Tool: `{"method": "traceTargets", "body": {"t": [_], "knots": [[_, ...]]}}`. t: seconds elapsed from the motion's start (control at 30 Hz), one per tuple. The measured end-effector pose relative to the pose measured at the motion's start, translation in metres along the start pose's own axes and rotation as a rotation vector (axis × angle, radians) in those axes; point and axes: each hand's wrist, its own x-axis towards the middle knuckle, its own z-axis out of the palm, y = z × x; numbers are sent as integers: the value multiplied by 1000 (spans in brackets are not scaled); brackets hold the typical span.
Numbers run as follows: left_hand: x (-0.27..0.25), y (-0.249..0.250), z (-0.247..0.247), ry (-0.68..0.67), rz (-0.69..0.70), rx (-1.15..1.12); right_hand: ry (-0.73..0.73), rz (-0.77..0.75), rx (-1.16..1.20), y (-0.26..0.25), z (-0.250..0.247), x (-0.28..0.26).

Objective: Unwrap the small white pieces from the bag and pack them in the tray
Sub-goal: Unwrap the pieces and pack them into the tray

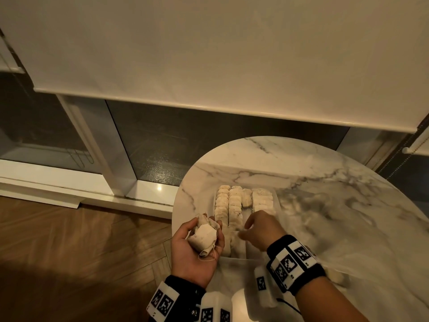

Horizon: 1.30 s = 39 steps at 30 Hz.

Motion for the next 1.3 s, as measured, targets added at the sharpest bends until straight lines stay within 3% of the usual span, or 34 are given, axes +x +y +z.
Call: {"method": "traceTargets", "body": {"t": [0.13,0.27,0.43,0.53,0.7,1.1,1.3], "knots": [[-4,-9,6,-19,-7,16,203,-235,222,-11,-26,-34],[-6,-22,13,-41,0,65,188,-551,412,-23,-45,-74],[-6,-33,12,-52,-21,199,127,-780,66,-23,-47,-94],[-10,-38,15,-48,-14,224,165,-754,-70,-22,-45,-95],[-9,-38,15,-47,-28,185,264,-628,-29,-18,-43,-95],[-7,-39,14,-56,-53,91,147,-650,85,-20,-50,-102],[-9,-34,12,-61,-79,163,90,-675,182,-26,-68,-116]]}}
